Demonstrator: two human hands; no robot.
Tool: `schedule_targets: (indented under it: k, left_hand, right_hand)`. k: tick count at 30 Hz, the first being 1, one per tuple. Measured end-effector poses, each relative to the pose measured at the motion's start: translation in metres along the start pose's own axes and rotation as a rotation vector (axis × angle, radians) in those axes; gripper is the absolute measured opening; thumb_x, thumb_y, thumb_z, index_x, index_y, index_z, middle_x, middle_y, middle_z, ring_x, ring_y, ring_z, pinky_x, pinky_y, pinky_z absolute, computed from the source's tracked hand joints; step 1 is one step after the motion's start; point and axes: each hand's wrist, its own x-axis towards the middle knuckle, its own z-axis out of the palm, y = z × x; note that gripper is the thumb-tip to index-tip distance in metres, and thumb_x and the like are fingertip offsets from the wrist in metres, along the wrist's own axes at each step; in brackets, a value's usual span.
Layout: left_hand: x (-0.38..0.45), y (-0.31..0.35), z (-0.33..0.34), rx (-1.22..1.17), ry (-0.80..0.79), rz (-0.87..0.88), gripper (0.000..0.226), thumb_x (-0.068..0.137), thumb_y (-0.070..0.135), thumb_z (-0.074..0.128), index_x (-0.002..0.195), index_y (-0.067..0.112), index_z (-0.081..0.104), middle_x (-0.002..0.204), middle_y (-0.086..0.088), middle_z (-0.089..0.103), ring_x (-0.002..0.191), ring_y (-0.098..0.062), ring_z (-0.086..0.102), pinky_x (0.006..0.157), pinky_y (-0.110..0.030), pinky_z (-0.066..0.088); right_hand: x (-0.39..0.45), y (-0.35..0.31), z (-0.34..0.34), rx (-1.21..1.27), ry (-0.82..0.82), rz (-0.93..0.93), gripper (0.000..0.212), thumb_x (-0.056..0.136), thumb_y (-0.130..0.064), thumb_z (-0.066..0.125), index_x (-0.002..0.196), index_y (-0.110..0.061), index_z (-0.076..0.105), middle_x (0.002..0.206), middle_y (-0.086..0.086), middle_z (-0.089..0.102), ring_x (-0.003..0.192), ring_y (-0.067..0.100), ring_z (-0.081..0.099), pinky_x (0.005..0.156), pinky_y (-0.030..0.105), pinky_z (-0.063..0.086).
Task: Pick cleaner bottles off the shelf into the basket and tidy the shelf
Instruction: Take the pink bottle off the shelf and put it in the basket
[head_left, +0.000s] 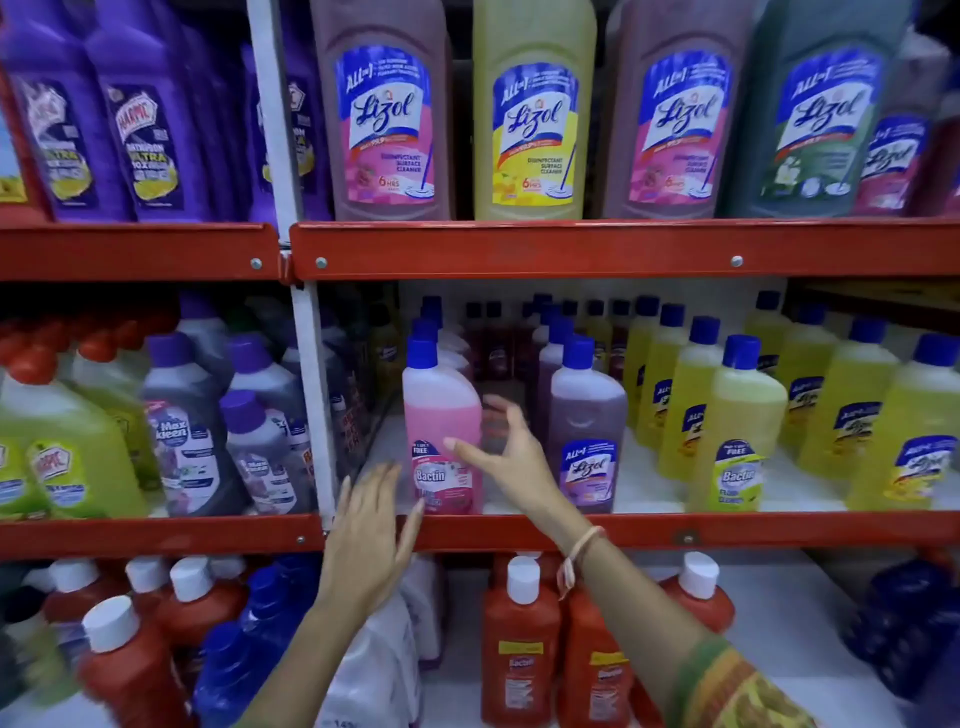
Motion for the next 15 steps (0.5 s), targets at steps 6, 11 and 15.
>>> schedule_targets:
  k: [6,11,15]
  left_hand:
    - [-0.011,-0.016,0.018,0.046,-0.115,0.084,0.069,0.095,0.058,0.016,0.137,0.009,0.04,0.139,-0.009,0.05,0.133,-0.02,0.038,0.116,-0.042,0.007]
    - [-0.01,-0.021,0.019,0.023,-0.093,0.121,0.063,0.095,0.056,0.019,0.137,0.015,0.04,0.14,-0.005,0.049,0.134,-0.018,0.035,0.116,-0.04,0.003]
    - [-0.013,-0.02,0.019,0.052,-0.101,0.11,0.062,0.095,0.056,0.019,0.135,0.015,0.043,0.139,-0.007,0.05,0.132,-0.021,0.038,0.116,-0.04,0.003]
  right_hand:
    - [0.004,0.013,0.03,0.05,-0.05,0.162,0.059,0.063,-0.032,0.087,0.113,-0.02,0.058,0.113,0.008,0.071,0.096,0.021,0.071,0.087,0.043,0.059]
    - [-0.01,0.006,0.039,-0.002,0.208,0.007,0.065,0.061,-0.047,0.084,0.114,-0.026,0.054,0.107,-0.001,0.069,0.096,0.017,0.067,0.081,0.041,0.06]
    - [-0.026,-0.02,0.032,-0.253,0.409,-0.227,0.064,0.071,-0.051,0.076,0.122,-0.025,0.046,0.108,-0.002,0.06,0.097,0.018,0.061,0.073,0.038,0.058]
